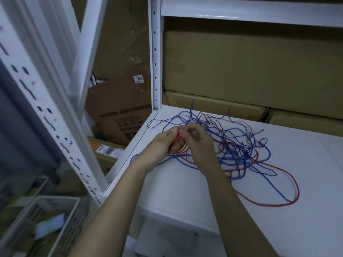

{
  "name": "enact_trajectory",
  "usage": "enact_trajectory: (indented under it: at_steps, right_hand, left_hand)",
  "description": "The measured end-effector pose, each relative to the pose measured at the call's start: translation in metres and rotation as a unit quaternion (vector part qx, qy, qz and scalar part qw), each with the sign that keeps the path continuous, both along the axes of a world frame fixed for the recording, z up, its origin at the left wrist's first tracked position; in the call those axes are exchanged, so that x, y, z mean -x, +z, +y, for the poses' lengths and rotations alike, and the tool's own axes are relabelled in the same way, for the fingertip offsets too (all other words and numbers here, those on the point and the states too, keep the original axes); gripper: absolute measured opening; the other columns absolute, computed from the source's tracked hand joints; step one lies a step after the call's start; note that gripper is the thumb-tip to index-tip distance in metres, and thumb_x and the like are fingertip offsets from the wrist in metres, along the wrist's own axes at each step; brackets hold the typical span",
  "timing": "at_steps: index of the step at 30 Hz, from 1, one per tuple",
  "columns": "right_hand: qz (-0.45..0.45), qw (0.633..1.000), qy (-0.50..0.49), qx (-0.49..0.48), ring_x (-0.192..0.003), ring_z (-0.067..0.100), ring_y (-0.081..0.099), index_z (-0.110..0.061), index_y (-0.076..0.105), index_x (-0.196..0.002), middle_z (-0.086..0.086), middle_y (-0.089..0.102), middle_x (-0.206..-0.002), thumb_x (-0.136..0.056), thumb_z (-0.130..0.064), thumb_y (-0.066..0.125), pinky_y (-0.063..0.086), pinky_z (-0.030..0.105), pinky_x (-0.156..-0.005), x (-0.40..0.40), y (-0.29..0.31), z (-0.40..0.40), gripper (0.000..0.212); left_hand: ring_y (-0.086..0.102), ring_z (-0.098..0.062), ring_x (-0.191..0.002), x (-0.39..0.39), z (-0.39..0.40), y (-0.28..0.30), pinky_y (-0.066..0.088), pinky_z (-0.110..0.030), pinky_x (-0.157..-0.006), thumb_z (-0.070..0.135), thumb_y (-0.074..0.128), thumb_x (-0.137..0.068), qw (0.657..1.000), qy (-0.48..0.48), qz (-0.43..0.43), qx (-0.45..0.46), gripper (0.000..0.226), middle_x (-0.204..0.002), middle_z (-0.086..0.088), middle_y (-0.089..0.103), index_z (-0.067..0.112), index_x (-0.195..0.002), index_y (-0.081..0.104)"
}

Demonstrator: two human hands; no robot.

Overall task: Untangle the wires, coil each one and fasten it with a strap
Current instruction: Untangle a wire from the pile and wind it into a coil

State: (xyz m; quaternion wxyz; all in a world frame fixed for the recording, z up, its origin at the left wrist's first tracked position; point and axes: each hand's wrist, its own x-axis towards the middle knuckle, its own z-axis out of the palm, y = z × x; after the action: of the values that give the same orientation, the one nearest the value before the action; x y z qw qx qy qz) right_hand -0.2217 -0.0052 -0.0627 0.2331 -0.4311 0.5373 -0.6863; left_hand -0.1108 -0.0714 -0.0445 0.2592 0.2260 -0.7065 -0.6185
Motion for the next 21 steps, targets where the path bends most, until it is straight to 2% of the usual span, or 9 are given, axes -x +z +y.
enact_trajectory:
  at_steps: [1,4,5,7,10,13,15,18,21]
  right_hand:
    - [-0.004,1.0,0.015,-0.008,-0.072,0.013,0.062,-0.019,0.057,-0.08,0.003,0.065,-0.074,-0.092,-0.008,0.059,0.05,0.026,-0.067,-0.006,-0.003,0.003,0.016]
    - [0.06,0.998,-0.02,-0.009,-0.066,0.011,0.056,-0.02,0.051,-0.082,-0.005,0.059,-0.068,-0.096,-0.013,0.055,0.046,0.025,-0.06,-0.022,-0.015,0.012,0.016]
    - [0.089,0.995,-0.045,-0.01,-0.066,0.007,0.055,-0.023,0.051,-0.082,-0.011,0.058,-0.068,-0.096,-0.014,0.055,0.045,0.024,-0.061,-0.028,-0.019,0.015,0.016]
    - [0.125,0.988,-0.09,-0.01,-0.068,0.004,0.057,-0.026,0.054,-0.083,-0.014,0.06,-0.07,-0.096,-0.017,0.055,0.046,0.022,-0.063,-0.038,-0.025,0.02,0.015]
    - [0.134,0.981,-0.14,-0.002,-0.067,0.014,0.06,-0.018,0.059,-0.083,-0.003,0.062,-0.068,-0.096,-0.02,0.055,0.048,0.029,-0.064,-0.05,-0.03,0.021,0.014]
    - [0.101,0.983,-0.151,0.002,-0.064,0.024,0.06,-0.01,0.057,-0.081,0.006,0.061,-0.064,-0.096,-0.019,0.055,0.05,0.038,-0.063,-0.057,-0.028,0.016,0.018]
    - [0.064,0.984,-0.165,0.001,-0.063,0.021,0.059,-0.012,0.055,-0.079,0.004,0.059,-0.063,-0.096,-0.021,0.056,0.049,0.039,-0.063,-0.062,-0.029,0.01,0.019]
    - [-0.009,0.978,-0.206,-0.018,-0.061,0.007,0.057,-0.015,0.056,-0.078,-0.005,0.061,-0.063,-0.095,-0.023,0.057,0.048,0.024,-0.06,-0.069,-0.033,0.001,0.019]
    - [-0.059,0.968,-0.246,0.0,-0.061,0.006,0.057,-0.014,0.055,-0.079,-0.002,0.061,-0.067,-0.096,-0.022,0.055,0.047,0.017,-0.058,-0.079,-0.034,-0.006,0.019]
  left_hand:
    - [0.045,-0.017,-0.074,-0.004,0.004,-0.002,0.039,-0.03,-0.077,0.03,0.029,-0.106,1.0,0.006,-0.001,-0.018,0.044,-0.072,-0.004,0.054,0.022,-0.079,0.063]
    - [0.039,-0.025,-0.071,-0.015,0.015,-0.01,0.047,-0.041,-0.086,0.031,0.03,-0.105,0.998,0.001,0.012,-0.064,0.058,-0.055,-0.003,0.037,0.02,-0.053,0.053]
    - [0.041,-0.024,-0.071,-0.019,0.018,-0.012,0.048,-0.04,-0.088,0.031,0.03,-0.105,0.997,0.0,0.013,-0.072,0.061,-0.054,-0.003,0.036,0.019,-0.05,0.052]
    - [0.042,-0.019,-0.063,-0.026,0.022,-0.016,0.046,-0.036,-0.08,0.033,0.031,-0.105,0.998,0.0,0.0,-0.067,0.063,-0.052,0.0,0.038,0.02,-0.047,0.052]
    - [0.039,-0.015,-0.058,-0.031,0.022,-0.018,0.04,-0.035,-0.078,0.037,0.033,-0.104,0.999,0.01,-0.037,-0.028,0.06,-0.051,0.002,0.043,0.022,-0.048,0.05]
    - [0.044,-0.012,-0.055,-0.029,0.017,-0.016,0.043,-0.033,-0.076,0.038,0.038,-0.101,0.996,0.052,-0.063,-0.031,0.051,-0.05,0.004,0.048,0.02,-0.055,0.052]
    - [0.046,-0.008,-0.047,-0.026,0.01,-0.015,0.044,-0.023,-0.065,0.036,0.042,-0.1,0.994,0.074,-0.078,-0.023,0.048,-0.047,0.006,0.052,0.016,-0.058,0.056]
    - [0.049,-0.002,-0.039,-0.022,0.002,-0.014,0.042,-0.012,-0.047,0.032,0.047,-0.098,0.99,0.099,-0.097,0.005,0.048,-0.044,0.005,0.057,0.013,-0.057,0.06]
    - [0.054,-0.004,-0.042,-0.022,-0.003,-0.014,0.047,-0.017,-0.053,0.03,0.055,-0.095,0.991,0.106,-0.076,0.03,0.045,-0.045,0.002,0.058,0.012,-0.055,0.061]
